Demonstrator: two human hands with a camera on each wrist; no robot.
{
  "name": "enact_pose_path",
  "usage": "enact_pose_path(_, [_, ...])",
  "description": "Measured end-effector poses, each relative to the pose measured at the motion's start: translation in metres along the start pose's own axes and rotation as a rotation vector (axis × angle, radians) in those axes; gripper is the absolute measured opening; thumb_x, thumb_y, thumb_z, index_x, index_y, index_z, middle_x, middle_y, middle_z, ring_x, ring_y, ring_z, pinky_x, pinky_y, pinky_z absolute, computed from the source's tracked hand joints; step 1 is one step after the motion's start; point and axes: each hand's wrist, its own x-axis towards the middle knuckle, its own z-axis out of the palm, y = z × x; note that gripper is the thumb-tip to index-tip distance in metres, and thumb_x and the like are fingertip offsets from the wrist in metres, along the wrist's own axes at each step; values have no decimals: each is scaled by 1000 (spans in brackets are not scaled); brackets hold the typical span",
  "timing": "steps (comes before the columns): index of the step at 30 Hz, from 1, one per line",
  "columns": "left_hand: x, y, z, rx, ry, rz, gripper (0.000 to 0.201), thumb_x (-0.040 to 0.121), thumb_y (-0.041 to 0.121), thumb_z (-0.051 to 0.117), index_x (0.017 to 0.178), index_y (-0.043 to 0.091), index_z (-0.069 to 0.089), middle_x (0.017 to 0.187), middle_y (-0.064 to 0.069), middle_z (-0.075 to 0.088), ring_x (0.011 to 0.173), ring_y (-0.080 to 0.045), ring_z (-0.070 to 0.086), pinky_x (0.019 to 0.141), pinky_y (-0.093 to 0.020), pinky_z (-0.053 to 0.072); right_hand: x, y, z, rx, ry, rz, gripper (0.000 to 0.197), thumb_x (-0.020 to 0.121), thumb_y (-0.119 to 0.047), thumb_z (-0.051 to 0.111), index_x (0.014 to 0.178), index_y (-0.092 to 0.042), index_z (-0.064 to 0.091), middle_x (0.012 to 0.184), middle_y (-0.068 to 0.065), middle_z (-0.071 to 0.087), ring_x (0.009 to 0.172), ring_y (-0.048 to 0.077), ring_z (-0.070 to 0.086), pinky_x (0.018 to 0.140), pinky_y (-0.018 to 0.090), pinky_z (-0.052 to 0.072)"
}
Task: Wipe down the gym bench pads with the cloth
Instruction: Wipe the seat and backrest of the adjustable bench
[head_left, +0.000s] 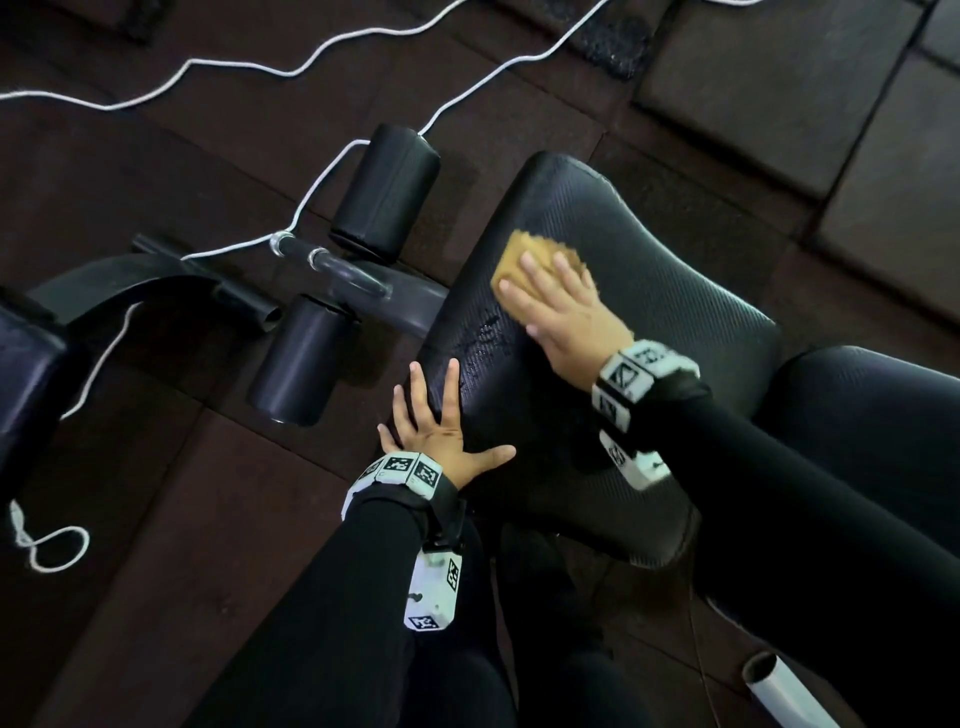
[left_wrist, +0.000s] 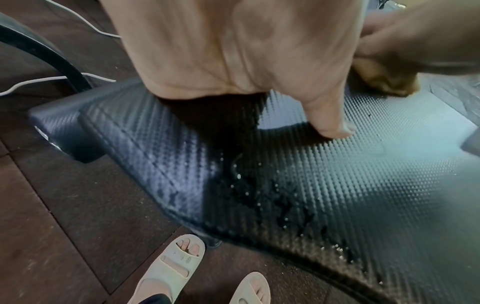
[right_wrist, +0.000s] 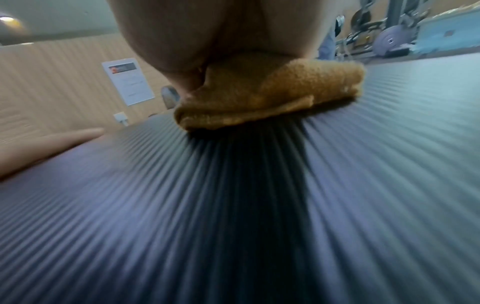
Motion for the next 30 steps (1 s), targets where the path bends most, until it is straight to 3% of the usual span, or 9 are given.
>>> enact_pose_path(3, [0,0,-1,-7,-19,-1,125,53,87,56,112,58,-50,130,13,-58,140,-26,-28,111,-60,-5,-53,8,9,49,-3,-94,53,90,-13,54,140,-21,42,151,9,30,139,39,22,111,55,21])
enact_pose_path(7, [-1,0,-3,5,-49,20,123,57,86,55,111,56,-52,130,10,-58,139,-28,-30,111,-60,-5,-85,51,-2,67,-2,-5,51,86,-14,52,136,-18,47,147,13,36,136,43,29,108,58,27])
enact_pose_path(11, [-2,0,-4,9,-61,24,122,58,86,54,111,56,-52,131,9,-57,139,-28,-31,110,-61,-6,-48,76,-15,131,-20,190,60,92,-15,47,144,-31,22,156,5,17,142,41,10,113,57,12])
enact_pose_path(14, [-2,0,-3,8,-60,22,122,58,86,54,112,55,-52,131,9,-57,139,-28,-31,110,-61,-6,-3,68,-17,118,-30,294,62,95,-18,43,147,-36,15,159,0,2,144,37,-3,113,54,2])
enact_pose_path(17, [0,-2,-2,8,-51,23,122,56,89,52,112,56,-51,129,11,-58,139,-28,-31,111,-61,-5,28,42,-18,122,-54,282,60,96,-19,39,148,-38,13,159,0,-3,143,38,-6,112,57,1])
enact_pose_path(19, [1,-3,0,3,-30,21,122,54,89,52,112,57,-51,129,12,-58,140,-27,-29,111,-61,-4,29,22,-13,95,-68,191,61,95,-17,39,148,-37,16,159,-1,0,143,40,-3,112,60,5])
enact_pose_path(23, [2,-3,4,-15,21,17,124,53,88,55,114,59,-48,130,14,-56,140,-25,-28,111,-60,-4,-19,-2,7,69,5,23,59,92,-14,48,145,-32,30,156,2,17,142,39,13,110,60,16])
enact_pose_path(25, [2,-3,5,-22,35,22,124,54,87,56,114,59,-48,130,14,-56,140,-25,-28,111,-60,-5,-55,-2,22,96,58,47,56,91,-17,51,143,-28,34,154,4,24,141,40,19,110,59,22])
enact_pose_path(30, [2,-8,6,-33,58,64,120,60,85,55,118,58,-46,132,14,-56,141,-27,-26,111,-59,-5,-143,2,50,98,76,181,52,91,-30,38,143,-27,32,152,5,26,140,35,20,110,56,25])
